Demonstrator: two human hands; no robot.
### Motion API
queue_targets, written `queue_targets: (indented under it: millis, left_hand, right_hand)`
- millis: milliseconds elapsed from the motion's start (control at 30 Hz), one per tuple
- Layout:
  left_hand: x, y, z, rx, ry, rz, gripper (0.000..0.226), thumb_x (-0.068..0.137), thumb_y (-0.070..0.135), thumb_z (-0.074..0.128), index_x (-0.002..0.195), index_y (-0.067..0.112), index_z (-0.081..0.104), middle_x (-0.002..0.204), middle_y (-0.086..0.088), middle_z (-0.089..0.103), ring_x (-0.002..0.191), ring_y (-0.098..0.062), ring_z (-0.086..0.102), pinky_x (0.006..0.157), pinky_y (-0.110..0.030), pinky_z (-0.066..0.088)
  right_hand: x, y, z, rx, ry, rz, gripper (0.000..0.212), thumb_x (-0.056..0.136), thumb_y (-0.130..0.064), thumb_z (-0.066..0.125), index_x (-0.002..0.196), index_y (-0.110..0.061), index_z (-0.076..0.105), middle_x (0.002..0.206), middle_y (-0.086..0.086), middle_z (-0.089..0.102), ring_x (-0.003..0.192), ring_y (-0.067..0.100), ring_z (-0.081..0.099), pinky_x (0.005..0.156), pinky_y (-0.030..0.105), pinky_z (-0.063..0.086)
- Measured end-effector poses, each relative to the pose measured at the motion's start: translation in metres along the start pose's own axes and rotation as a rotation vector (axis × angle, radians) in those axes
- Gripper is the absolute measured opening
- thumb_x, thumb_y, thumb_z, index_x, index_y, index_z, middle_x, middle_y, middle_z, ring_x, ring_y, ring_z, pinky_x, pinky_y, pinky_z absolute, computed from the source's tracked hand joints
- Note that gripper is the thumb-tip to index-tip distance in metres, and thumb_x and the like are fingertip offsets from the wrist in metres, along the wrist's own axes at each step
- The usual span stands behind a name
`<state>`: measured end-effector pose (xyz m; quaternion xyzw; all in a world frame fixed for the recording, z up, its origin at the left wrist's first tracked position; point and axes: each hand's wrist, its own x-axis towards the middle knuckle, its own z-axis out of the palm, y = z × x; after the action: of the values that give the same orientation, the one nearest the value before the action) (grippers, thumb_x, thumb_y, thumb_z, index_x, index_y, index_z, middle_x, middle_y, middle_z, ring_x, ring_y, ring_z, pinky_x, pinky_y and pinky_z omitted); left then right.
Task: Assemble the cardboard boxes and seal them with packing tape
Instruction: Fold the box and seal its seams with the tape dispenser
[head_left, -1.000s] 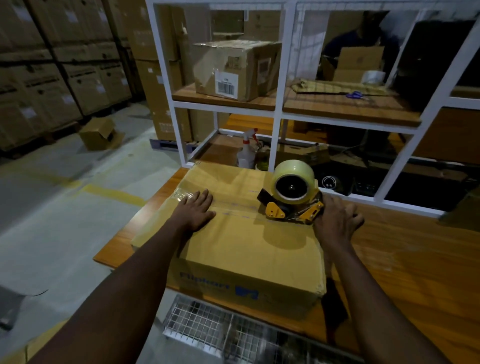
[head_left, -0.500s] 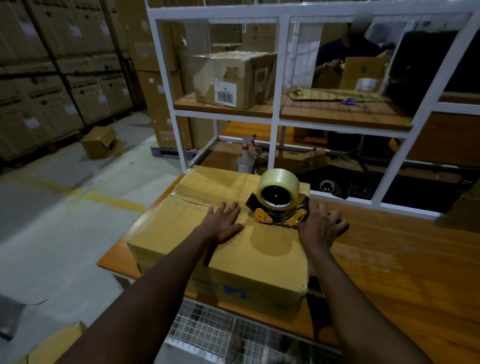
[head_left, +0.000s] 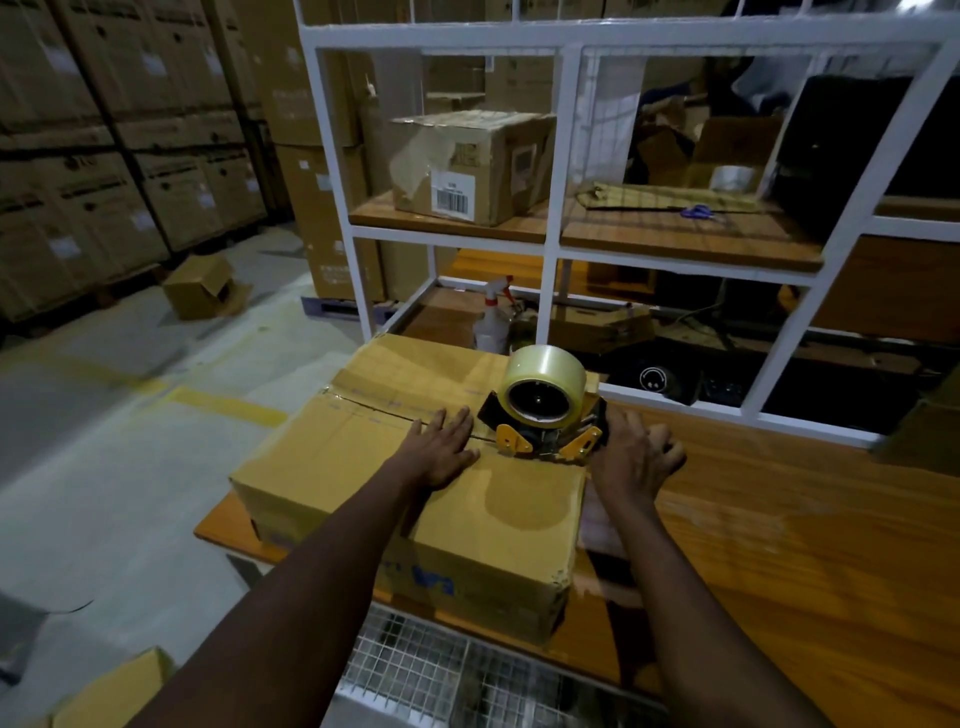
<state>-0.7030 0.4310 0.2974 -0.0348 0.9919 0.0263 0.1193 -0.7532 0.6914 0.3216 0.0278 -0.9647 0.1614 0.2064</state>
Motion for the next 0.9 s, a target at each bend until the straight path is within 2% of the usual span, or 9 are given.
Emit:
queue_targets:
  millis: [200, 400, 533, 667, 900]
  left_hand:
    - [0.001, -0.001, -0.001, 0.019, -0.015, 0.01, 0.066, 0.105, 0.051, 0.017, 0.158, 0.02, -0.008, 0.165, 0.003, -0.015, 0.152, -0.027, -0.007, 0.12, -0.054, 0.005]
    - [-0.004, 0.02, -0.009, -0.001, 0.007, 0.008, 0.066, 0.105, 0.046, 0.019, 0.158, 0.017, -0.005, 0.166, 0.001, -0.012, 0.152, -0.03, -0.005, 0.119, -0.058, 0.005]
    - [-0.004, 0.062, -0.006, -0.015, 0.01, 0.14, 0.072, 0.102, 0.055, 0.022, 0.158, 0.018, -0.004, 0.166, 0.001, -0.009, 0.152, -0.026, -0.006, 0.121, -0.055, 0.002]
    - [0.002, 0.064, 0.001, -0.019, 0.016, 0.115, 0.08, 0.098, 0.067, 0.019, 0.158, 0.021, -0.006, 0.165, 0.002, -0.011, 0.152, -0.027, -0.006, 0.121, -0.054, 0.002]
    - [0.004, 0.065, 0.0, -0.007, 0.003, 0.138, 0.075, 0.1, 0.062, 0.019, 0.158, 0.021, -0.007, 0.165, 0.003, -0.012, 0.152, -0.025, -0.008, 0.122, -0.05, 0.003]
  right_hand:
    - [0.004, 0.054, -0.007, 0.027, 0.036, 0.077, 0.026, 0.082, -0.016, 0.066, 0.103, -0.031, 0.06, 0.105, -0.001, 0.061, 0.098, 0.032, 0.043, 0.086, 0.044, 0.028]
    - [0.003, 0.058, -0.013, -0.023, 0.044, 0.05, 0.026, 0.081, -0.019, 0.069, 0.101, -0.031, 0.06, 0.1, -0.003, 0.059, 0.096, 0.031, 0.042, 0.083, 0.042, 0.026]
    - [0.004, 0.062, -0.014, -0.02, 0.022, 0.068, 0.028, 0.079, -0.019, 0.07, 0.103, -0.031, 0.06, 0.104, -0.003, 0.059, 0.098, 0.032, 0.043, 0.084, 0.042, 0.026]
    - [0.001, 0.061, -0.016, 0.013, 0.005, 0.059, 0.029, 0.079, -0.018, 0.07, 0.104, -0.029, 0.059, 0.103, -0.001, 0.059, 0.097, 0.032, 0.043, 0.085, 0.042, 0.027]
    - [-0.007, 0.071, -0.016, 0.075, 0.038, 0.104, 0.032, 0.078, -0.017, 0.07, 0.104, -0.032, 0.059, 0.102, -0.005, 0.06, 0.096, 0.029, 0.042, 0.086, 0.043, 0.027]
